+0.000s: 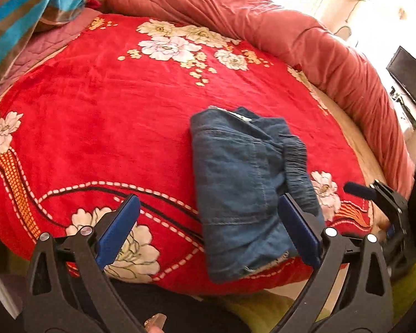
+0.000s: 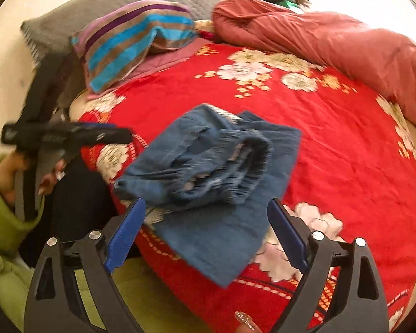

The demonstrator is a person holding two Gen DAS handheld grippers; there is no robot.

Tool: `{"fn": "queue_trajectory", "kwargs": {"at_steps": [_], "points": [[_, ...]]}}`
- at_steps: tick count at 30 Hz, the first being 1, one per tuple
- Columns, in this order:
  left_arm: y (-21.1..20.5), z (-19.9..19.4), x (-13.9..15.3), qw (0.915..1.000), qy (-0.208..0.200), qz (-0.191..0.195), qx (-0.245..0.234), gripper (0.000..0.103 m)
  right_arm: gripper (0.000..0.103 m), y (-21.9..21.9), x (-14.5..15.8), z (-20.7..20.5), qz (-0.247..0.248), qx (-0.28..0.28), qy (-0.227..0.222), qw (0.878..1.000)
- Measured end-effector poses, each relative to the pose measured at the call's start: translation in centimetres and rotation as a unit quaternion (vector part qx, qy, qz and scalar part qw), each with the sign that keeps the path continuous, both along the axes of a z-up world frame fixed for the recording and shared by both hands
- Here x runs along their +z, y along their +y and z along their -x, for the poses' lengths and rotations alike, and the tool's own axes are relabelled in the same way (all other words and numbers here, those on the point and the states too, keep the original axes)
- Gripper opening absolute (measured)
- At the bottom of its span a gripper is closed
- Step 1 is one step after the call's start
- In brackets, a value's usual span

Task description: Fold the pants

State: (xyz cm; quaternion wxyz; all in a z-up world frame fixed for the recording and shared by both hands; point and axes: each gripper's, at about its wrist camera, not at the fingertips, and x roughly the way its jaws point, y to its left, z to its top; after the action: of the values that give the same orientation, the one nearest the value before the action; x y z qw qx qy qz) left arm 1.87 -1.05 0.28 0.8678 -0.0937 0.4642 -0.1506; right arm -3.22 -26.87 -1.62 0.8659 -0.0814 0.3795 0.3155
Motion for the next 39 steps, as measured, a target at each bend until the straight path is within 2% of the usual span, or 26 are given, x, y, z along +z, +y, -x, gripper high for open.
{"fn": "queue_trajectory", "kwargs": {"at_steps": [12,15,18,20,22,30,34,37,39], "points": [[0.5,-3.9,-1.0,0.9996,0.02,-0.017,0.01,0.093,0.088,5.6,-1.2,2.0,0.038,0.096,-0.031,0.994],[0.3,-4.6,-1.1,0.9996,0.021,-0.019,0.008,0.088,0.089,6.9,-1.3,2.0,0.052,0.116,-0.048,0.991],[0.2,-5.5,-1.5,0.9995,0.029,-0.013,0.005,0.078,0.089,7.7,-1.6,1.7,0.063,0.132,-0.06,0.987],[0.0,-6.0,-1.9,0.9992,0.037,-0.01,-0.001,0.062,0.088,8.3,-1.9,1.4,0.073,0.143,-0.067,0.985],[-0.3,-6.6,-2.4,0.999,0.044,-0.013,-0.006,0.059,0.088,8.7,-1.9,1.1,0.079,0.146,-0.069,0.984],[-1.3,-7.7,-3.8,0.9978,0.056,-0.026,-0.023,0.057,0.071,7.3,0.0,0.8,0.042,0.15,-0.065,0.986],[-1.5,-8.1,-4.2,0.9975,0.058,-0.032,-0.027,0.057,0.069,7.0,1.0,1.0,0.01,0.172,-0.061,0.983],[-1.5,-8.2,-4.3,0.9973,0.059,-0.034,-0.029,0.057,0.068,8.4,0.1,1.3,0.054,0.184,-0.079,0.978],[-1.5,-8.2,-4.4,0.9972,0.059,-0.035,-0.03,0.057,0.061,9.4,-0.8,1.2,0.086,0.19,-0.088,0.974]]}}
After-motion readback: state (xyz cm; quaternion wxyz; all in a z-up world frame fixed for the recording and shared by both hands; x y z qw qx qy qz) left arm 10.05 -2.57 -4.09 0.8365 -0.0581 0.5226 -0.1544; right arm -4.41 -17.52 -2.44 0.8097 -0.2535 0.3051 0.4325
